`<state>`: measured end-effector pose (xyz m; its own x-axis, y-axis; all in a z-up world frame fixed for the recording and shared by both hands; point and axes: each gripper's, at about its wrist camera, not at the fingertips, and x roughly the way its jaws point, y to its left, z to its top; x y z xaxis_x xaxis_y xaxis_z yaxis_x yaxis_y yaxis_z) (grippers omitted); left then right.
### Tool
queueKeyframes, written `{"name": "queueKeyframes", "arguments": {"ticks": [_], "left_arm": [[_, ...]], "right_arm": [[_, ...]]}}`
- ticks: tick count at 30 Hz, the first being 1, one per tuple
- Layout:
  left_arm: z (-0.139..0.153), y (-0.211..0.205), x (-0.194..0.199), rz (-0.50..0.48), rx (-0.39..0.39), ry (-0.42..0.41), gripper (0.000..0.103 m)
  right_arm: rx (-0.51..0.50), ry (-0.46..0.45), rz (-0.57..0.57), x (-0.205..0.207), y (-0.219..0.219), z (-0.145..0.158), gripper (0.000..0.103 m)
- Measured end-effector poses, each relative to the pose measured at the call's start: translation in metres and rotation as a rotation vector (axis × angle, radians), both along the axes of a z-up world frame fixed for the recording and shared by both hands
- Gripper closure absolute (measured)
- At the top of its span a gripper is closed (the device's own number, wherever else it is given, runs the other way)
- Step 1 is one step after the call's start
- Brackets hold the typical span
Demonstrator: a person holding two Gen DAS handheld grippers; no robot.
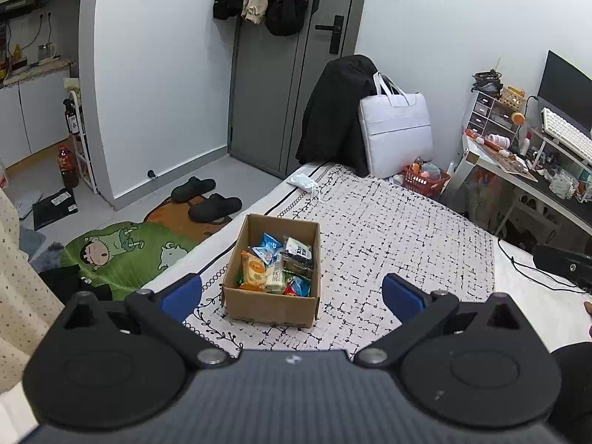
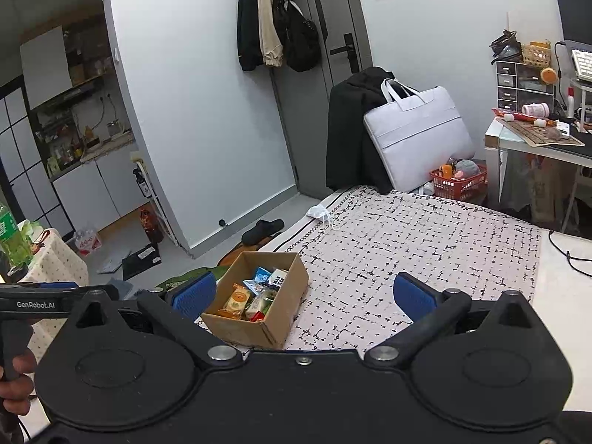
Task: Organize snacks
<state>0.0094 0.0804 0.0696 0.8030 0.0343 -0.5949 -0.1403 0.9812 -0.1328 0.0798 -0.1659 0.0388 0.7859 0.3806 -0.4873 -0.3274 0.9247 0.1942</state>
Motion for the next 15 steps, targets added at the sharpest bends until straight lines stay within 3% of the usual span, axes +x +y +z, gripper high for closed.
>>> {"name": "queueKeyframes", "arguments": {"ticks": [15], "left_arm": [[0.006,0.0033,-0.0082,-0.009,-0.015,-0.016,0.0]], "right_arm": [[0.001,0.001,-0.009,-0.0042,-0.0007,-0.0001,0.0]]}}
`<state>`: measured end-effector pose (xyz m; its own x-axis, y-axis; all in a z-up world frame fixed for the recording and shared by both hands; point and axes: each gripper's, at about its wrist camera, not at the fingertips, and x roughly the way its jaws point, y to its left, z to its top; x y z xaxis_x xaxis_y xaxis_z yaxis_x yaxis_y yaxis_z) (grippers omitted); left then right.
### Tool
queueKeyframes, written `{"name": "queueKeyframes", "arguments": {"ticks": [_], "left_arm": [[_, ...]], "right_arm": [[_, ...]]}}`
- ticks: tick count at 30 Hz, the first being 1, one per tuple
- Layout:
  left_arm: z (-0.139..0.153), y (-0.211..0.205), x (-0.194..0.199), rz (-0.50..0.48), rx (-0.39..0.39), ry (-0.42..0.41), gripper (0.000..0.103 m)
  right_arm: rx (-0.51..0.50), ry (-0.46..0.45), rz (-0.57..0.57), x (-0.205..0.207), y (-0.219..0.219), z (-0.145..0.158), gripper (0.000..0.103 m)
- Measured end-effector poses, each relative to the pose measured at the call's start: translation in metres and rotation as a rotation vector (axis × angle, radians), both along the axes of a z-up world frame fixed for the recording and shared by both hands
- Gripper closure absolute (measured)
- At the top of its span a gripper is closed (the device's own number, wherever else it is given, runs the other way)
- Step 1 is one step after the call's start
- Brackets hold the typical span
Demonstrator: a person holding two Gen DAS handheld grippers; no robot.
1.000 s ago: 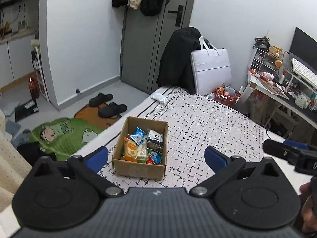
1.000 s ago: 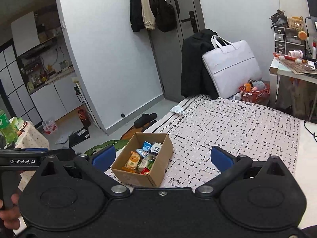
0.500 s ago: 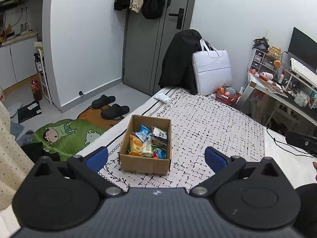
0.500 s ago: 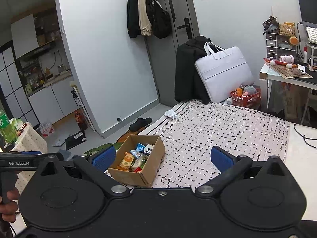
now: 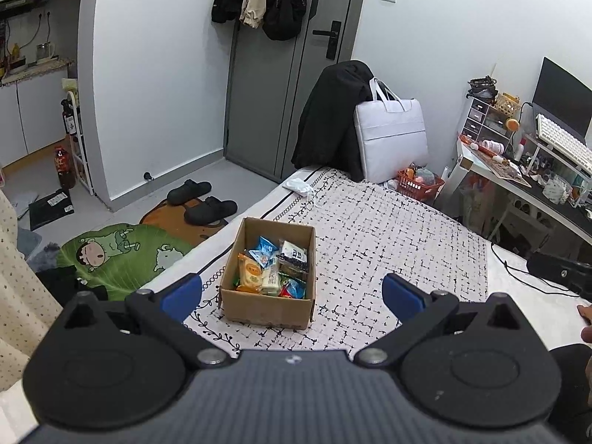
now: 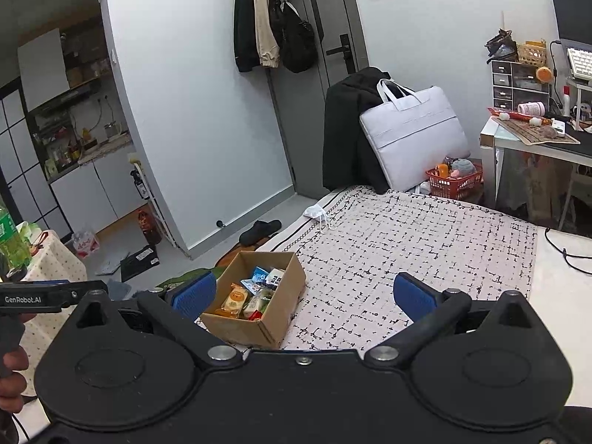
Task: Organize snacks
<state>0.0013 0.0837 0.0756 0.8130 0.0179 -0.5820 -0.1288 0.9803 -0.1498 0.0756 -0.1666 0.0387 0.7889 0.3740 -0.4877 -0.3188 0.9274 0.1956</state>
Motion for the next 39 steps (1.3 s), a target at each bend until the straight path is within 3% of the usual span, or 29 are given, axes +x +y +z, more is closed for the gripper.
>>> {"name": "queueKeyframes", "arguments": {"ticks": [39], "left_arm": [[0.0085,0.0035,-0.0048,-0.007,0.022,0.002,0.0]], "right_arm": [[-0.023,-0.011,0.019,-0.0027,0.0042,0.0024,0.0]]}}
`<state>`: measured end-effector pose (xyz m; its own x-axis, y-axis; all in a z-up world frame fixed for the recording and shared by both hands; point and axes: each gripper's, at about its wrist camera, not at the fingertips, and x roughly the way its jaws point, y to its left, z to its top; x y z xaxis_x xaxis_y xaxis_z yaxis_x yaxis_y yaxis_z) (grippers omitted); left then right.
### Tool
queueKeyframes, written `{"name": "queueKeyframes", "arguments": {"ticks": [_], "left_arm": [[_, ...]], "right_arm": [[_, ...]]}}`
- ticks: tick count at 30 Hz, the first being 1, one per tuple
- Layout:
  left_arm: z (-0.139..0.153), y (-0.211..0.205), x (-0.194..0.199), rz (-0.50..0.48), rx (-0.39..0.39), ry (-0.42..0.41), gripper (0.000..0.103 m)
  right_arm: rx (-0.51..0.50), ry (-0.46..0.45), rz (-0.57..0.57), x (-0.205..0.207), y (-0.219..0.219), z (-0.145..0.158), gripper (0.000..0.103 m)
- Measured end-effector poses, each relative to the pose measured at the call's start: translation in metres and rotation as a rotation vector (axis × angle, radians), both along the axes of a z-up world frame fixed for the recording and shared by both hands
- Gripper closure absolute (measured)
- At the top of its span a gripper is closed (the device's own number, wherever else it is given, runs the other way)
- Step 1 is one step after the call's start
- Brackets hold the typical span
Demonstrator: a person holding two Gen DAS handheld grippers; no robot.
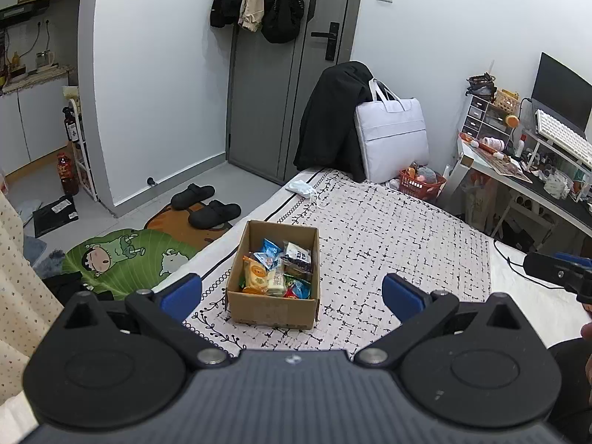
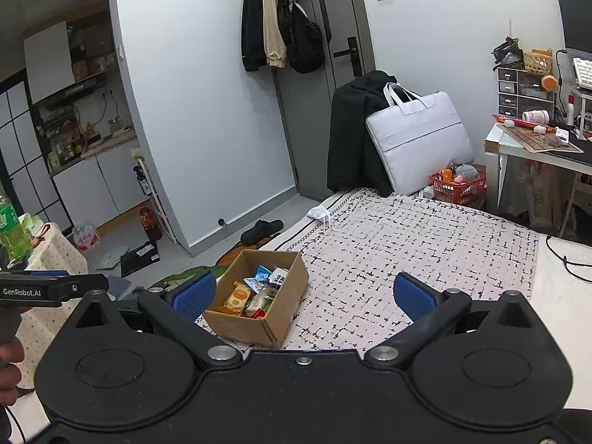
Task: Organize snacks
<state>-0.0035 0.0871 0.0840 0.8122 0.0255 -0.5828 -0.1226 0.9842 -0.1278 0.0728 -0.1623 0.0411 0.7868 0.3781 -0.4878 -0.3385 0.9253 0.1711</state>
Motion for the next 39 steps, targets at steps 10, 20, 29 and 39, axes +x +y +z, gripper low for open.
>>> {"name": "queueKeyframes", "arguments": {"ticks": [10,20,29,39], "left_arm": [[-0.006,-0.001,0.002,0.003,0.0,0.009,0.0],[-0.009,0.002,0.006,-0.009,-0.009,0.009,0.0],[-0.015,0.005,0.014,-0.024,-0.013,0.013,0.0],[-0.022,0.01,0.026,-0.036,-0.018,0.022,0.0]], "right_arm": [[-0.007,0.014,0.002,0.004,0.003,-0.004,0.0],[-0.013,0.016,0.002,0.009,0.008,-0.005,0.0],[-0.013,0.038,0.023,0.015,0.015,-0.012,0.0],[-0.013,0.077,0.046,0.028,0.027,-0.022,0.0]]}}
